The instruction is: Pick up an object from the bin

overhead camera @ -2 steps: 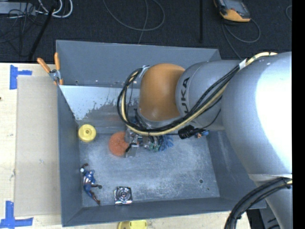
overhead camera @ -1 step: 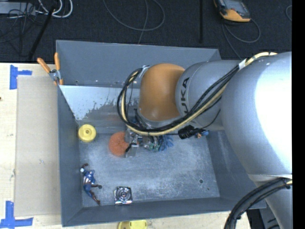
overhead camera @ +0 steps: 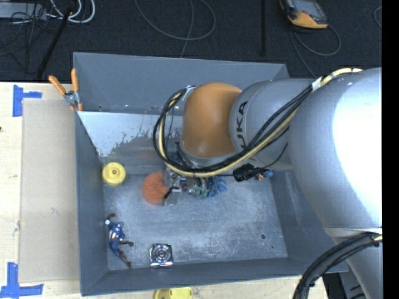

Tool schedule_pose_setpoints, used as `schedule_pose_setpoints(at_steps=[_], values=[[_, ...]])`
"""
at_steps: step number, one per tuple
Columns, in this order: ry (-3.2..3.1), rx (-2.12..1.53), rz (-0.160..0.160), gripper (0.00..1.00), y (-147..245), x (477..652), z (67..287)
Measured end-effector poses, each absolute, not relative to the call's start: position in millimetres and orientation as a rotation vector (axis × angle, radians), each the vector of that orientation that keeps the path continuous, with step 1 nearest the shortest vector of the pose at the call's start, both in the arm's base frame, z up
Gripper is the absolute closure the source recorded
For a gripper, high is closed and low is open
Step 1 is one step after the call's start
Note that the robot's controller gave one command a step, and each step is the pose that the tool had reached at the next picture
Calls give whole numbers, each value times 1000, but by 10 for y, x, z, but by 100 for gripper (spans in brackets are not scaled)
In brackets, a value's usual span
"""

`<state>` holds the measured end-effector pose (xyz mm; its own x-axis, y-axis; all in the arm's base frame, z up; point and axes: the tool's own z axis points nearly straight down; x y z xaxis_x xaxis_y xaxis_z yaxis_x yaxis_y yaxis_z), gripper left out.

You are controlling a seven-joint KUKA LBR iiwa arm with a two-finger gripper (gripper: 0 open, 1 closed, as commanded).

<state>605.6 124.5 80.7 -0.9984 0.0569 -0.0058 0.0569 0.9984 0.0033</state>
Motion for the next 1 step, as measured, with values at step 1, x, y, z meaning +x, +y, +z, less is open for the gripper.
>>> schedule_pose_setpoints(at_steps=[1], values=[[3134,91,5,100,1245,6056,807]])
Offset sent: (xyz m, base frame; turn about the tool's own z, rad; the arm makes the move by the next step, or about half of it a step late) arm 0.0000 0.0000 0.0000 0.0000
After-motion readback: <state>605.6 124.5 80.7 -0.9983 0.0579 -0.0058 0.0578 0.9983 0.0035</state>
